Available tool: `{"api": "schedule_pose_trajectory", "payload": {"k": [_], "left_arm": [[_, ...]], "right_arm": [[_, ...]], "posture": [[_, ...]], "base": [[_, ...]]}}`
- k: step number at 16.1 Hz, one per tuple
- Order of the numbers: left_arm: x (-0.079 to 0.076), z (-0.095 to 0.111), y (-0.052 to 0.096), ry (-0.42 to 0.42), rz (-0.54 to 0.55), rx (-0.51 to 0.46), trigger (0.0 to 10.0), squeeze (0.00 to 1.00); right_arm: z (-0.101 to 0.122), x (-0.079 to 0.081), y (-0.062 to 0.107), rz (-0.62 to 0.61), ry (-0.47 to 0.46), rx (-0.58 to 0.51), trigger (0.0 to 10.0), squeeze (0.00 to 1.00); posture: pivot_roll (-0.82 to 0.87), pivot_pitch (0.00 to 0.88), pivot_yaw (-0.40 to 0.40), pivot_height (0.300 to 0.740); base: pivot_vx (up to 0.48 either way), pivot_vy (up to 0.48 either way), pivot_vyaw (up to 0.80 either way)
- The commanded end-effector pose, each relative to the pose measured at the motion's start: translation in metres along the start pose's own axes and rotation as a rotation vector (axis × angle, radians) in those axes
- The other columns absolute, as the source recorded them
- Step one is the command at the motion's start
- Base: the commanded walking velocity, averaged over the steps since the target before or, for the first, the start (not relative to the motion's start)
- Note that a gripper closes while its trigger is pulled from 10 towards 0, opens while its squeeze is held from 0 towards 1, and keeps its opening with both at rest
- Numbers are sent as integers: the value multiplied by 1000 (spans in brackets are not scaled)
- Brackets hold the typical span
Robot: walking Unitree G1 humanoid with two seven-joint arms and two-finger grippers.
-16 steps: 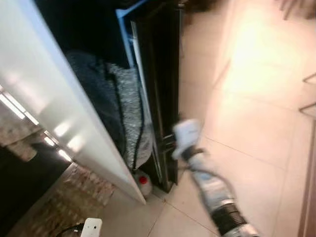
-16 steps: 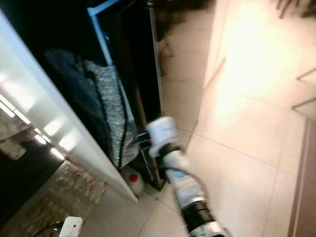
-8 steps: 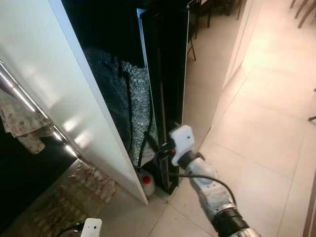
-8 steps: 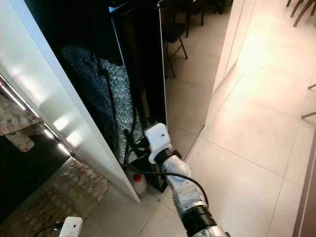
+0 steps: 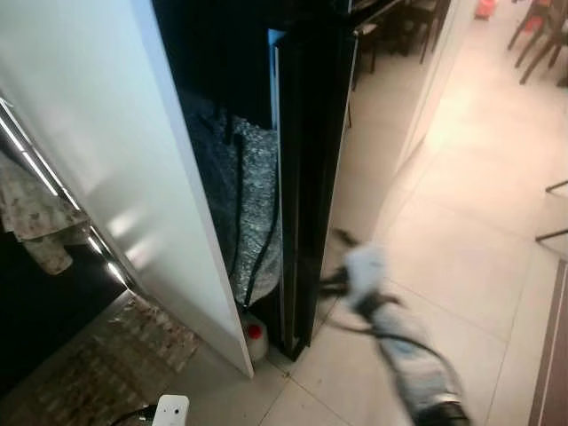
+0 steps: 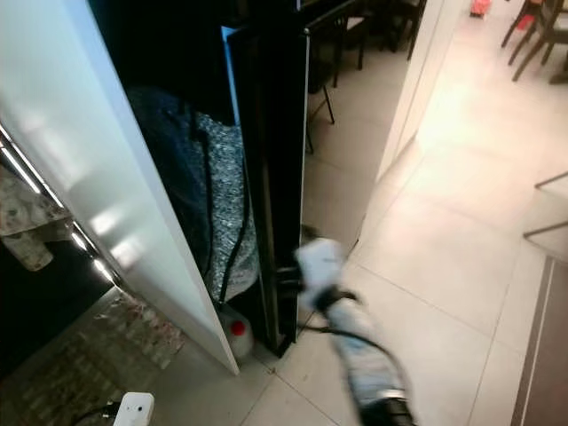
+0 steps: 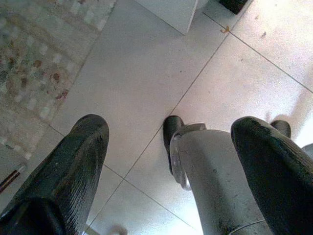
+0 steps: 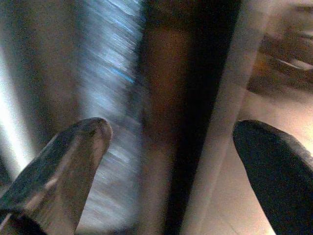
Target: Restocking fridge
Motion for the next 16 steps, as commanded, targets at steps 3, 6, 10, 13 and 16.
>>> {"api": "schedule_pose_trajectory", "payload": {"k": [3, 6, 10, 13, 16], "left_arm": [[1, -9, 2, 10, 11, 26, 10000, 0], [2, -8, 2, -10, 6, 27, 10000, 0], [0, -11, 3, -3, 3, 27, 10000, 0], [-2, -15, 4, 3, -3, 39, 10000, 0], [-3, -16, 4, 14, -2, 38, 10000, 0]], "right_arm": [[-52, -79, 44, -476, -125, 203, 10000, 0], [-112, -100, 111, -737, -256, 527, 10000, 0], [-176, -33, 172, -517, -256, 980, 10000, 0], [-180, -27, 176, -616, -358, 950, 10000, 0], [-180, -27, 177, -587, -372, 951, 10000, 0]], "posture": [[-30, 0, 46, 740], [-34, 0, 64, 740], [8, 0, 39, 740], [-3, 0, 44, 740], [19, 0, 38, 740]], "base": [[0, 0, 0], [0, 0, 0], [0, 0, 0], [0, 0, 0], [0, 0, 248]]}}
Point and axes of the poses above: a point about 5 cm out from each wrist's last joint towards the gripper, its own y axis pointing back from the gripper into the wrist, its own z axis along the axis of the wrist's last joint, x = y × z, the point moved 1 cm from there along -y, pointing out of the wrist towards the gripper, and after that the axes turned 6 degrees about -y, right-handed, at the moved point
